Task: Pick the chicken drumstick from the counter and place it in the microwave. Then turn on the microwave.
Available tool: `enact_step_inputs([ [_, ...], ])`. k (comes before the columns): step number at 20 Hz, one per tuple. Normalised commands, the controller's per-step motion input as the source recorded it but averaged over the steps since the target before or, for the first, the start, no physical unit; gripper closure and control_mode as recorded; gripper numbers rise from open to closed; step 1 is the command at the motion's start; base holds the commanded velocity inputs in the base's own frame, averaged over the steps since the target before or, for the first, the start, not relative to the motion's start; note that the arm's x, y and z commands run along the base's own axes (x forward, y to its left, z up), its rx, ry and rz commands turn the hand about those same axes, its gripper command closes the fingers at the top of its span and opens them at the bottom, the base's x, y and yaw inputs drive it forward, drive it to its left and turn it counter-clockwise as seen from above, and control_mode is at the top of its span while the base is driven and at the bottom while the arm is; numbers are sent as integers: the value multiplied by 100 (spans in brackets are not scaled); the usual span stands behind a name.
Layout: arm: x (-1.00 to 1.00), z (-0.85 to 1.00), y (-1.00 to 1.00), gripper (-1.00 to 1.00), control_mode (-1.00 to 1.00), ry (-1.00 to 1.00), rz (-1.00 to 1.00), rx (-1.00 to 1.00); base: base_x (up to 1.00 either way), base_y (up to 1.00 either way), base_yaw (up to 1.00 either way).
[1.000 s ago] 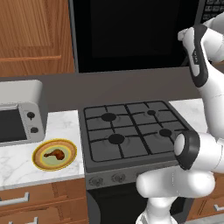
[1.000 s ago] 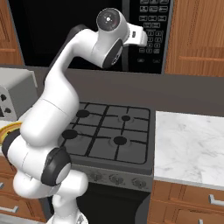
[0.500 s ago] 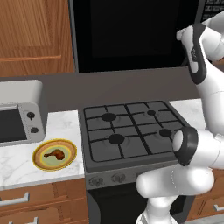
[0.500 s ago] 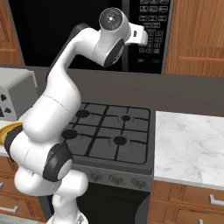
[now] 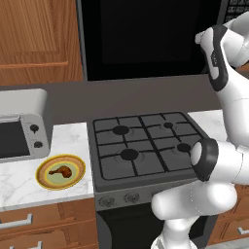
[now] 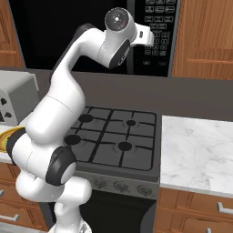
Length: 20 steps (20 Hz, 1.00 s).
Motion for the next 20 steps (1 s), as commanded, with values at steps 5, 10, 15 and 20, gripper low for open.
enact_step_inputs([
  [5,6,-1,0,100,-100,1,0,0,0,0,0],
  [10,0,0,0,100,-100,2,0,0,0,0,0],
  [15,0,0,0,100,-100,1,0,0,0,0,0],
  [20,-13,0,3,100,-100,-2,0,0,0,0,0],
])
